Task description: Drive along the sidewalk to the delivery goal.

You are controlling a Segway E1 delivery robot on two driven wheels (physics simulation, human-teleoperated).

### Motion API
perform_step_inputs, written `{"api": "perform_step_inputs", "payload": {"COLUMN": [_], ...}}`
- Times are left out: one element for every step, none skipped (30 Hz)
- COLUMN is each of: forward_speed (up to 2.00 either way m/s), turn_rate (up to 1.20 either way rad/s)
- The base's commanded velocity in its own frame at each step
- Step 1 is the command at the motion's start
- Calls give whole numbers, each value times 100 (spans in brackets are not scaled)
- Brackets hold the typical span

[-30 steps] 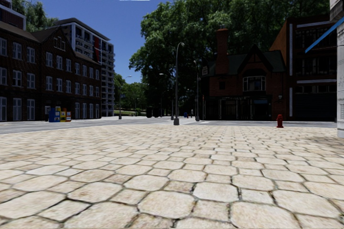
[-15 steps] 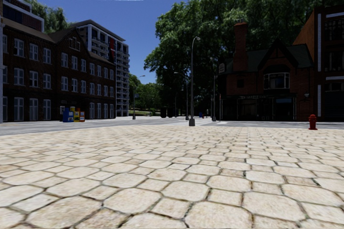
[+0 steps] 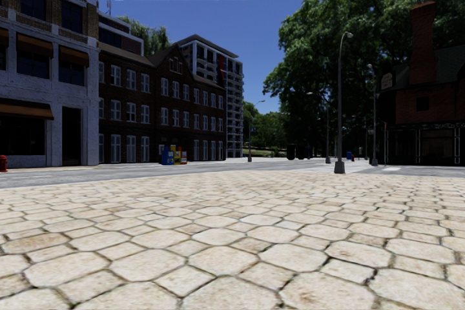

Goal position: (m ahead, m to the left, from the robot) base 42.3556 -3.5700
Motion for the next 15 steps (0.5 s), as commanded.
{"api": "perform_step_inputs", "payload": {"forward_speed": [191,191,191,191,191,191,191,191,191,191,191,191,191,191,191], "turn_rate": [9,9,9,9,9,9,8,8,8,8,8,8,8,8,7]}}
